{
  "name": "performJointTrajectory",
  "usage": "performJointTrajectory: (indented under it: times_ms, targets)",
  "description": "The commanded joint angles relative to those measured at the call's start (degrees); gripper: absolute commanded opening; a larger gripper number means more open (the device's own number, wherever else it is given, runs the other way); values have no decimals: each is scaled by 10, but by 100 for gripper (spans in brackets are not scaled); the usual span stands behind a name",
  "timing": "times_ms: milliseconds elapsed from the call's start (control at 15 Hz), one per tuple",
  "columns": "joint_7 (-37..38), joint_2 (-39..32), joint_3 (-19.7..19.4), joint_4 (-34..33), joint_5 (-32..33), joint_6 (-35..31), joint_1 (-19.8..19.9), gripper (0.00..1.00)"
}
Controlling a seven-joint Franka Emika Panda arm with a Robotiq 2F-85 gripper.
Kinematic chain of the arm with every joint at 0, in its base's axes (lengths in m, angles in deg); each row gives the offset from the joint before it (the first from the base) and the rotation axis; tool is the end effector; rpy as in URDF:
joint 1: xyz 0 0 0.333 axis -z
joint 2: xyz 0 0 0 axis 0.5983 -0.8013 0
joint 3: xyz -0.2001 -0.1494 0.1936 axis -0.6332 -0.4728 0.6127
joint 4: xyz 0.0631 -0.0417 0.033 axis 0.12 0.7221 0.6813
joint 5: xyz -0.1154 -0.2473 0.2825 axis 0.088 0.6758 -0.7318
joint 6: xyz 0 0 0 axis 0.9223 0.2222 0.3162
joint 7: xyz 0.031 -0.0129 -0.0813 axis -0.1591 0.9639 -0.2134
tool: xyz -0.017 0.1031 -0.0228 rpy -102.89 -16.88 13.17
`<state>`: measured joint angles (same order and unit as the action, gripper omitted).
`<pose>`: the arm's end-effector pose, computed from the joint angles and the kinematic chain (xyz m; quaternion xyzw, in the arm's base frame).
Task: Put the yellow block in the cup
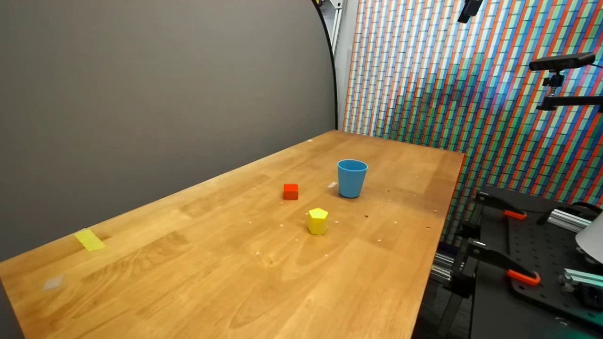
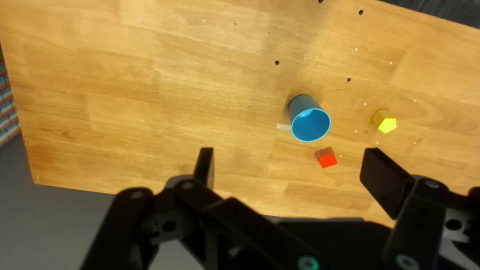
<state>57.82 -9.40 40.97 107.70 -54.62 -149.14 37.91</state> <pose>0.3269 -0.1424 0.5379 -0.9841 -0.1397 -0.1087 0.0152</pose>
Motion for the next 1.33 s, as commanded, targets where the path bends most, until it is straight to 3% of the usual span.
performJointTrajectory:
  times_ms: [0,333,600,1267]
  targets:
    - [39,-65,55,1,-10,-25,-27,100]
    - [77,-193,154,8,-12,-74,-88,100]
    - [87,-332,209,-19,-19,-141,-120,100]
    - [69,-572,293,-86,-41,-314,-119,100]
